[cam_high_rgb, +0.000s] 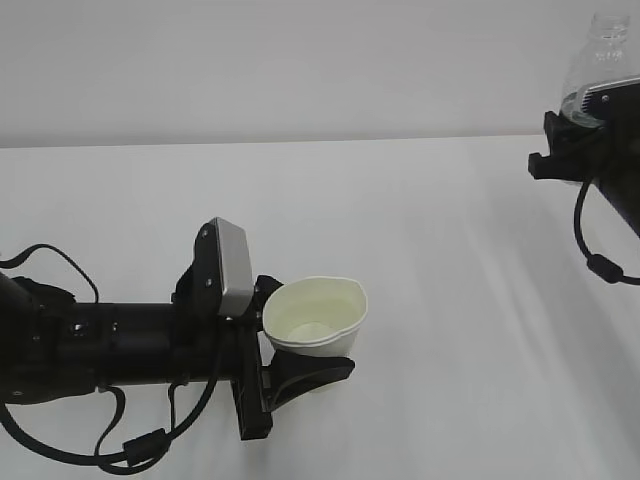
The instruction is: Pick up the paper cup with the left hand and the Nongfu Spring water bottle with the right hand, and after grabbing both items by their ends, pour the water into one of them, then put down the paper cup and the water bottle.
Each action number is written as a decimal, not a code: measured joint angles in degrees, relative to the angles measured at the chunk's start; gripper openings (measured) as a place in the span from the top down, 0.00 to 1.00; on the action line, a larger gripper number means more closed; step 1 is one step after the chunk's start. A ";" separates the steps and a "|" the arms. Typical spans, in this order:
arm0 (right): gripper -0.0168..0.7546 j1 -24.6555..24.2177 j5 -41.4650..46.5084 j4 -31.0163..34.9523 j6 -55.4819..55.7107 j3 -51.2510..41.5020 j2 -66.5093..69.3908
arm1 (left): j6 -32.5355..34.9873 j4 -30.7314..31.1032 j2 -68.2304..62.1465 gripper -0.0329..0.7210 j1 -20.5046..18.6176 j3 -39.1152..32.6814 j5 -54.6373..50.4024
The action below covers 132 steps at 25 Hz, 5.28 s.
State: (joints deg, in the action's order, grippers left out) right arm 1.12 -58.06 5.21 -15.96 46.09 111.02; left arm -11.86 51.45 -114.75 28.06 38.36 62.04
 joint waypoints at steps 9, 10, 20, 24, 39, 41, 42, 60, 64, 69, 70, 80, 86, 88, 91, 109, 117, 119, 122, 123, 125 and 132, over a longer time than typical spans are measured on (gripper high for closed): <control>0.37 -0.98 0.14 -4.90 7.30 0.00 0.00 | 0.00 0.00 0.00 0.36 0.00 0.00 0.00; 0.37 -0.98 0.25 -6.21 9.23 0.00 0.00 | 0.00 0.00 0.00 0.36 0.00 0.00 0.00; 0.37 -0.98 1.90 -12.29 14.64 0.00 0.93 | 0.00 0.00 0.00 0.36 0.00 0.00 0.00; 0.37 -0.98 1.70 -12.69 14.72 0.00 4.51 | 0.00 0.00 0.00 0.36 0.00 0.00 0.00; 0.37 -0.98 -6.07 -13.65 14.77 0.23 14.68 | 0.00 0.00 0.00 0.36 0.00 0.00 0.00; 0.37 -0.98 -6.07 -13.65 14.66 0.23 14.91 | 0.00 0.00 0.00 0.36 0.00 0.00 0.00; 0.37 -0.98 -6.07 -13.65 14.66 0.23 14.91 | 0.00 0.00 0.00 0.36 0.00 0.00 0.00; 0.37 -0.98 -6.19 -13.77 13.17 3.61 15.04 | 0.00 -1.38 0.00 0.36 0.00 0.00 0.00; 0.37 -0.98 -6.19 -13.80 13.07 4.19 15.04 | 0.00 -2.34 0.00 0.36 0.00 0.00 0.00; 0.37 -0.98 -6.29 -13.80 13.07 4.27 15.04 | 0.00 -4.63 0.00 0.36 0.00 0.00 -0.04; 0.37 -0.98 -6.29 -13.80 13.07 4.27 15.04 | 0.00 -5.40 0.00 0.36 0.00 0.00 -0.04; 0.37 -0.98 -6.29 -13.80 13.07 4.27 15.04 | 0.00 -16.24 0.00 0.36 0.00 0.00 0.07; 0.37 -0.98 -6.29 -13.80 13.07 4.27 15.04 | 0.00 -20.50 0.00 0.36 0.00 0.00 0.07; 0.37 -0.98 -6.29 -13.80 13.07 4.27 15.04 | 0.62 -22.38 0.00 0.36 0.00 0.00 0.07; 0.37 -0.98 -6.29 -13.80 13.07 4.27 15.04 | 2.48 -24.60 0.00 0.36 0.00 0.00 0.07; 0.37 -0.98 -6.29 -14.43 13.07 4.27 15.04 | 7.78 -37.39 0.00 0.36 -0.12 0.00 0.07; 0.37 -0.98 -6.29 -14.56 13.07 4.27 15.04 | 7.91 -37.73 0.00 0.36 -4.54 0.00 0.07; 0.37 -0.98 -6.29 -14.58 13.07 4.27 15.04 | 7.91 -37.96 0.00 0.36 -5.80 0.00 0.07; 0.37 -0.98 -6.29 -14.68 13.07 4.27 15.04 | 7.91 -37.96 0.00 0.36 -7.39 0.00 0.07; 0.37 -0.98 -6.29 -14.68 13.07 4.27 15.04 | 7.91 -37.96 0.00 0.36 -8.00 0.00 0.07; 0.37 -0.98 -6.29 -14.68 13.07 4.27 15.04 | 7.91 -37.96 0.00 0.36 -8.96 0.00 0.07; 0.37 -0.98 -6.29 -14.68 13.07 4.27 15.04 | 7.91 -37.96 0.00 0.36 -12.41 0.00 0.07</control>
State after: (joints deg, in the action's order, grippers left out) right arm 0.15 -64.36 -9.47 -2.89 50.36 126.06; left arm -3.94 13.49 -114.75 15.65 38.36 62.11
